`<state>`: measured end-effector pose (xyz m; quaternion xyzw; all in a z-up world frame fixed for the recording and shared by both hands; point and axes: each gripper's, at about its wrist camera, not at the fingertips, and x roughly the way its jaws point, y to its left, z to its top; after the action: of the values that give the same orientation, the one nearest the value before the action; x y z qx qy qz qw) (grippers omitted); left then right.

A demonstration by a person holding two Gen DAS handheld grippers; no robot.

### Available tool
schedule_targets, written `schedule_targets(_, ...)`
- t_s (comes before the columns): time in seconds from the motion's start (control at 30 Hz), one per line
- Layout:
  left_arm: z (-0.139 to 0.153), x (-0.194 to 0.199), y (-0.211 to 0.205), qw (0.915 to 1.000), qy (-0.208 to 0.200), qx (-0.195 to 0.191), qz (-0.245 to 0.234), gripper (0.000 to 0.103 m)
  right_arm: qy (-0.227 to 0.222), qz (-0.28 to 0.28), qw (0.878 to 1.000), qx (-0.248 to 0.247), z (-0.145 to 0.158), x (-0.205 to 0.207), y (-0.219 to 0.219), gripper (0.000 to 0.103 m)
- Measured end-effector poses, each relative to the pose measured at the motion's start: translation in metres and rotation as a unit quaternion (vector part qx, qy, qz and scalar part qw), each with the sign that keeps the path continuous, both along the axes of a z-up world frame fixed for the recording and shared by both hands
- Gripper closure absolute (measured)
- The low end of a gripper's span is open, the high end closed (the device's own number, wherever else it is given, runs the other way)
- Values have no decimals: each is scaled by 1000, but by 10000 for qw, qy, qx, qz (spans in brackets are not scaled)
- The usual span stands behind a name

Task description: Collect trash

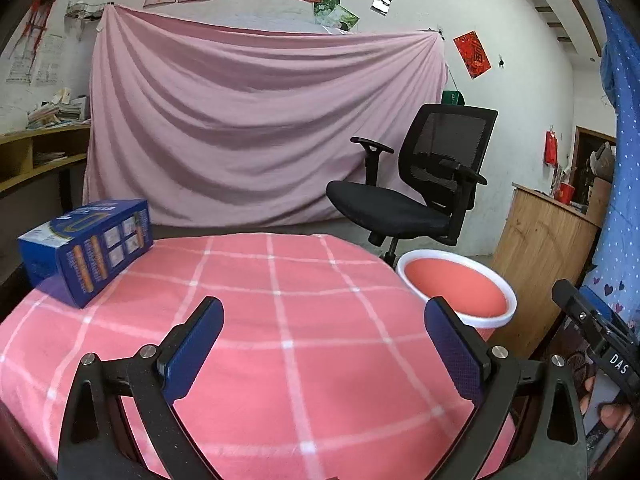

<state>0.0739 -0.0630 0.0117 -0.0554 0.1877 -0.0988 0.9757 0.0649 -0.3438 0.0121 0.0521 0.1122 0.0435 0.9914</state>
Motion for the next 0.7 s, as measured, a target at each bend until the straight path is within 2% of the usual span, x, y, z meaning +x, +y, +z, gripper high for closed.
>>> schedule_targets(0.27, -5, -29, 18, 9993, -220, 51, 300, 4, 122, 169, 9995, -229, -3, -25, 27, 0)
schedule_targets(0.7, -15, -61, 34, 9983, -359, 256, 383, 4, 35, 174, 9994, -311, -4, -54, 45, 0)
